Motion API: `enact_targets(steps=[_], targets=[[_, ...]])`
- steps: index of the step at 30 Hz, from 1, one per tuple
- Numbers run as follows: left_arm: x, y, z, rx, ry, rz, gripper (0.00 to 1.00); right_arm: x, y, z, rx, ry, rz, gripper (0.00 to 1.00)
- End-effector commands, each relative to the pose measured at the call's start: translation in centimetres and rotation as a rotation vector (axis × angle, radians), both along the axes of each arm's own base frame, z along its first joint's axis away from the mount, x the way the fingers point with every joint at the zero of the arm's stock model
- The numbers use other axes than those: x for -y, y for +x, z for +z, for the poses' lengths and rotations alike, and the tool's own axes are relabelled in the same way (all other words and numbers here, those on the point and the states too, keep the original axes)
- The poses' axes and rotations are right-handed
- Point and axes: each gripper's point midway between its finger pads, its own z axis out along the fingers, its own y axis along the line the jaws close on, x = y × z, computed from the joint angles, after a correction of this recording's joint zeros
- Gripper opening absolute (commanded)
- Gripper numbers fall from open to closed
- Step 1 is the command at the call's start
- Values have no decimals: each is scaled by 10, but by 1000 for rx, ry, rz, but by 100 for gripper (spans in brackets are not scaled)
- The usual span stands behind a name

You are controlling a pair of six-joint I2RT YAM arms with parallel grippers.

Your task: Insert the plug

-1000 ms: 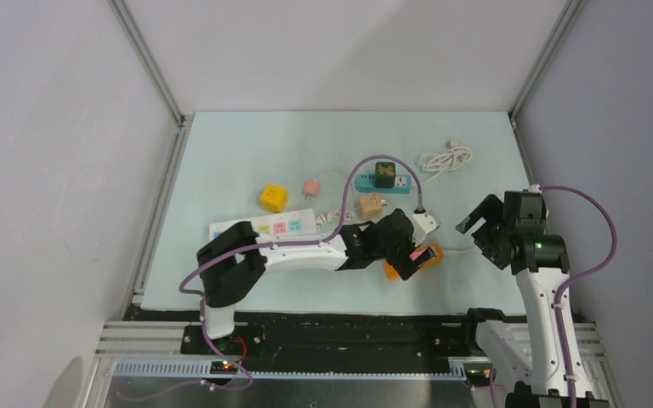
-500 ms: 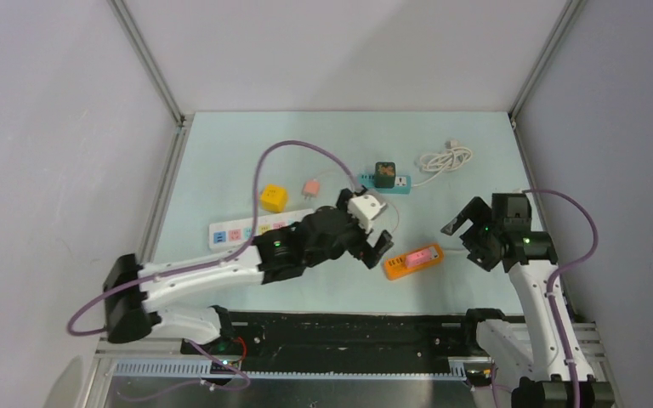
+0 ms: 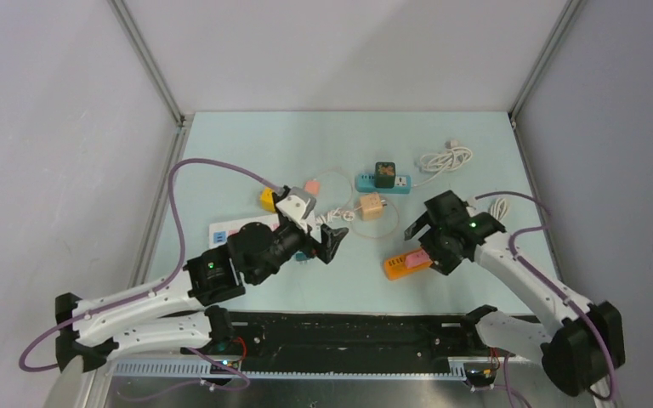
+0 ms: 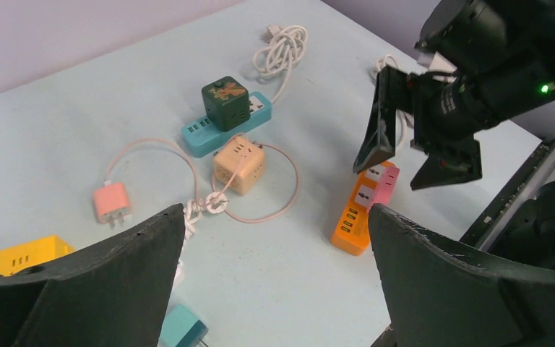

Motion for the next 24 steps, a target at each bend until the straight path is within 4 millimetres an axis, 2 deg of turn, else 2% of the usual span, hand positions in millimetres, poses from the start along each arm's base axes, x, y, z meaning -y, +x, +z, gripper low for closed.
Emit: enact_targets(steps=[1,11,19,24], targets=[[-21,5,0,7,-7,76,100,-16,6,-11,-7,-5,-130,99],[-32,4,-6,9,-12,93,100,-48,-10,-43,-107,-65,-233,98],[-37,3,-9,8,-12,102,100,-67,7,-54,-117,-148,-225,95],[-44,4,-8,14,-20,125,100,-68,3,-67,-198,-227,-210,90]])
